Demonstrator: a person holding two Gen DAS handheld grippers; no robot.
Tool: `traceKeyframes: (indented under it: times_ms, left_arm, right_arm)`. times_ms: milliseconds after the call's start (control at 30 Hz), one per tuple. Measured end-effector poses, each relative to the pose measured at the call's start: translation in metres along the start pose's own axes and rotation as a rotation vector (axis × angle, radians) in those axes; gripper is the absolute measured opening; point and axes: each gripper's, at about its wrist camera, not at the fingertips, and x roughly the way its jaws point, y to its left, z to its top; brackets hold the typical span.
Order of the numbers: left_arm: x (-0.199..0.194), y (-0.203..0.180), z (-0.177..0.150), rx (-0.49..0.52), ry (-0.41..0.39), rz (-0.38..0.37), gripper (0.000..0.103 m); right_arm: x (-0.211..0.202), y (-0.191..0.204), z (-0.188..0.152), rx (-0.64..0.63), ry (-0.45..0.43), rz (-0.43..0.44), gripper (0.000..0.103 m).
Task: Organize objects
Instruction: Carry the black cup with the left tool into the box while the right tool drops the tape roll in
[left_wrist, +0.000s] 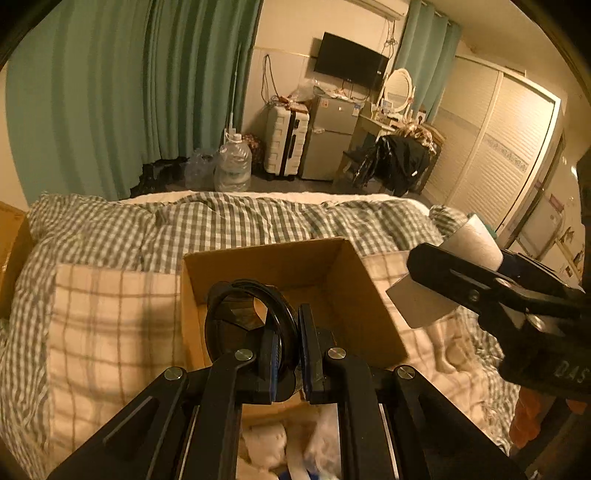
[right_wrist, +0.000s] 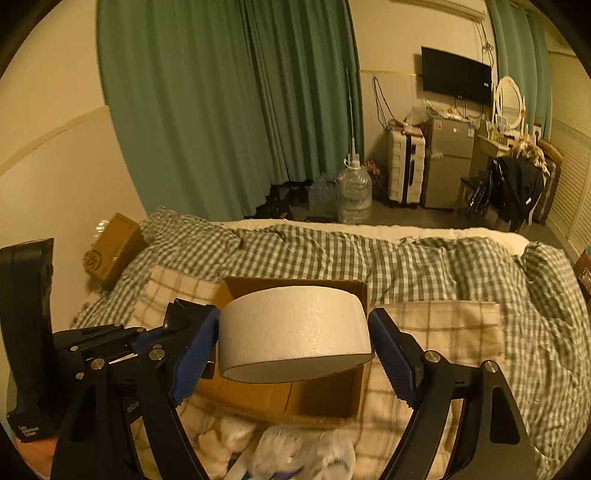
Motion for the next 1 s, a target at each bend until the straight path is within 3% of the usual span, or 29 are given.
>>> traceKeyframes:
  times_ms: [167, 267, 333, 367, 400, 633, 1000]
  left_arm:
    - [0.036, 0.007, -0.005, 0.008, 0.030, -0.003, 0.009]
    - [0.046, 0.010, -0.010, 0.006, 0.047, 0.015, 0.017]
    - [0.050, 0.012, -0.012, 0.003, 0.062, 0.022, 0.045]
    - [0.048, 0.013, -0.013, 0.001, 0.053, 0.039, 0.071]
    - [0.044, 0.013, -0.014, -0.002, 0.036, 0.050, 0.084]
    - [0.010, 0.013, -0.014, -0.016, 0.005, 0.082, 0.085]
    - [-0.095, 0.004, -0.029, -0.025, -0.129, 0.167, 0.094]
  right_arm:
    - [0.038, -0.013, -0.003, 0.025, 0.028, 0.002, 0.082]
    - [0.051, -0.021, -0.007, 0.059, 0.027, 0.032, 0.086]
    - [0.055, -0.024, -0.009, 0.081, 0.024, 0.018, 0.098]
    - [0.054, -0.025, -0.011, 0.083, 0.015, -0.004, 0.098]
    - [0.052, -0.025, -0.011, 0.084, 0.011, -0.013, 0.098]
    - [0.017, -0.040, -0.014, 0.083, -0.003, -0.068, 0.098]
    - [-0.100, -0.029, -0.028, 0.033, -0.067, -0.161, 0.098]
